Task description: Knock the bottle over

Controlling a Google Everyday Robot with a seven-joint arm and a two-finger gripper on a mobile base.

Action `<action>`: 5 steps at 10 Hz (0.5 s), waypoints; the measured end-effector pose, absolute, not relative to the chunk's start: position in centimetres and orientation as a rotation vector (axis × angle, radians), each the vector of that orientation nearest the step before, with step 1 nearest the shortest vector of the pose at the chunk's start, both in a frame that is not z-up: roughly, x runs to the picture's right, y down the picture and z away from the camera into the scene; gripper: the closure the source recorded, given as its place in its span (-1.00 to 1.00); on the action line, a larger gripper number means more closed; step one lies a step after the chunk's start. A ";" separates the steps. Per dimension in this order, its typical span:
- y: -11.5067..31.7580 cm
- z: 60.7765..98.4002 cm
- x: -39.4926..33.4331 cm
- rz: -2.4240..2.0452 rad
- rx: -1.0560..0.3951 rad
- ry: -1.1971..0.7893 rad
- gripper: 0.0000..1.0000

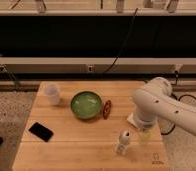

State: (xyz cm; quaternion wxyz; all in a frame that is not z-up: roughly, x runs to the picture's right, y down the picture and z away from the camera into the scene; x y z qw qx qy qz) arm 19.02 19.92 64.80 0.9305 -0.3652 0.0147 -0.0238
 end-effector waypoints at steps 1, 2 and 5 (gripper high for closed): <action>20.2 64.8 17.9 -0.062 -0.752 0.026 -0.12; 20.3 64.8 16.6 -0.077 -0.755 0.021 -0.13; 20.9 64.8 14.5 -0.112 -0.764 0.005 -0.31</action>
